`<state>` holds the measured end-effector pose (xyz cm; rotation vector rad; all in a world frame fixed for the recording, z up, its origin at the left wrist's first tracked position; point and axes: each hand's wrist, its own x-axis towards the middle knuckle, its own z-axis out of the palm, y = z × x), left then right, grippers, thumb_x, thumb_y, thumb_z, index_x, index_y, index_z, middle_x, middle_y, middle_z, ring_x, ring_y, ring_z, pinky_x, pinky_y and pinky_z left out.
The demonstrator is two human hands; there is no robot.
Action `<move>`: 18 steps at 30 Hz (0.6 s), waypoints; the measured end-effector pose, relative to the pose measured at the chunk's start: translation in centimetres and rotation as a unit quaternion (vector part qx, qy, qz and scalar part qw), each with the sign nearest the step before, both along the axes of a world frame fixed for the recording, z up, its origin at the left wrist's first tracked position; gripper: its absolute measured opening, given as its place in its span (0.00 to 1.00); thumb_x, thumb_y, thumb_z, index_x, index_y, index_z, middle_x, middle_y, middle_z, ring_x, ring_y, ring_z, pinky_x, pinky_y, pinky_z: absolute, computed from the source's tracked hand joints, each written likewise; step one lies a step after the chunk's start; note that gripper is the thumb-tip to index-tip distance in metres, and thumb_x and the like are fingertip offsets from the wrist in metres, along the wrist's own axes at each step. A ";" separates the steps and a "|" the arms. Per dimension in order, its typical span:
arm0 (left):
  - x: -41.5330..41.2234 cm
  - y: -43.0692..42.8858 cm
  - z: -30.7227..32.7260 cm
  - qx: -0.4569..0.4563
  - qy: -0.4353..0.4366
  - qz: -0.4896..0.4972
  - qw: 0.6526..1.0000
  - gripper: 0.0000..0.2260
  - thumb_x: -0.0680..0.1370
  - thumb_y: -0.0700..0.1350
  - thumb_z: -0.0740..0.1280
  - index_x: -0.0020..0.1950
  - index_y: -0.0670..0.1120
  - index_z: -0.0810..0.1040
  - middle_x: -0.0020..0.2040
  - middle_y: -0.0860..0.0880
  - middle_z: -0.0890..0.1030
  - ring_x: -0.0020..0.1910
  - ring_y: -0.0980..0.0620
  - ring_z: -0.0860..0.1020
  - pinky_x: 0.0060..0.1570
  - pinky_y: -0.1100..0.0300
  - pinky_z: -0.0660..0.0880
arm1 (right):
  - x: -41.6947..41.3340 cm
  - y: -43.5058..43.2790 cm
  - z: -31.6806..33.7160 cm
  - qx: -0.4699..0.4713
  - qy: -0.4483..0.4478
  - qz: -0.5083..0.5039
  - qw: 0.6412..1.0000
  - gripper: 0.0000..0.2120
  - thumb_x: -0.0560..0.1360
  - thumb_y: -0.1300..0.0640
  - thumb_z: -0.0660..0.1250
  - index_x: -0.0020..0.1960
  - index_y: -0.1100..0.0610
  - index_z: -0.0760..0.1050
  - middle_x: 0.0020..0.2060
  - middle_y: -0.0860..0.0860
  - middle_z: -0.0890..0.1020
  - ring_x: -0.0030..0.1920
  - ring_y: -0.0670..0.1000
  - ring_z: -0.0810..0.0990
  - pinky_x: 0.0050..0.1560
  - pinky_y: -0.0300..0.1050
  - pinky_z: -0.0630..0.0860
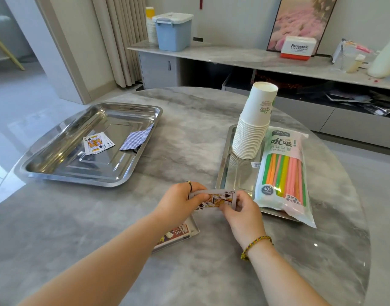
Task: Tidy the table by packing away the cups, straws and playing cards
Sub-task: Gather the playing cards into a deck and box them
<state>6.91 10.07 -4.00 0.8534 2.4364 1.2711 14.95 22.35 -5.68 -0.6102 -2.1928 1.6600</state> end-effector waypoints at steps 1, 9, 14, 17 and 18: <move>0.0 -0.1 0.4 0.018 -0.010 0.009 1.000 0.05 0.75 0.42 0.65 0.45 0.50 0.79 0.33 0.59 0.76 0.30 0.65 0.73 0.30 0.78 0.68 | 0.0 0.0 0.2 -0.030 0.014 -0.003 0.999 0.14 0.70 0.68 0.66 0.35 0.51 0.71 0.32 0.49 0.79 0.33 0.47 0.75 0.31 0.29 0.71; -0.2 -4.2 3.9 -0.028 -0.256 -0.116 0.959 0.02 0.74 0.46 0.66 0.41 0.50 0.75 0.38 0.52 0.79 0.32 0.62 0.78 0.35 0.70 0.75 | 0.3 -1.7 2.1 -0.046 0.047 0.094 0.993 0.19 0.69 0.72 0.66 0.39 0.47 0.74 0.33 0.41 0.81 0.33 0.35 0.79 0.35 0.27 0.74; -0.8 -7.2 4.2 0.040 -0.404 -0.198 0.892 0.17 0.66 0.55 0.72 0.46 0.45 0.76 0.38 0.54 0.83 0.40 0.58 0.81 0.44 0.65 0.77 | 0.4 -3.3 3.8 0.000 0.035 0.164 0.986 0.21 0.69 0.70 0.67 0.39 0.41 0.75 0.37 0.40 0.81 0.36 0.34 0.77 0.39 0.26 0.72; -0.7 -8.8 3.5 0.100 -0.481 -0.193 0.849 0.33 0.54 0.60 0.78 0.52 0.44 0.75 0.43 0.52 0.84 0.45 0.55 0.82 0.46 0.62 0.78 | -0.6 -5.0 4.2 0.048 0.005 0.188 0.981 0.16 0.69 0.66 0.68 0.42 0.44 0.77 0.43 0.47 0.81 0.41 0.38 0.77 0.44 0.28 0.71; -0.6 -9.4 3.2 0.113 -0.494 -0.184 0.842 0.34 0.53 0.60 0.78 0.53 0.45 0.74 0.44 0.51 0.84 0.45 0.54 0.82 0.47 0.60 0.79 | -1.2 -5.6 4.4 0.059 -0.010 0.189 0.980 0.14 0.69 0.65 0.68 0.46 0.46 0.78 0.46 0.51 0.81 0.44 0.42 0.77 0.46 0.29 0.71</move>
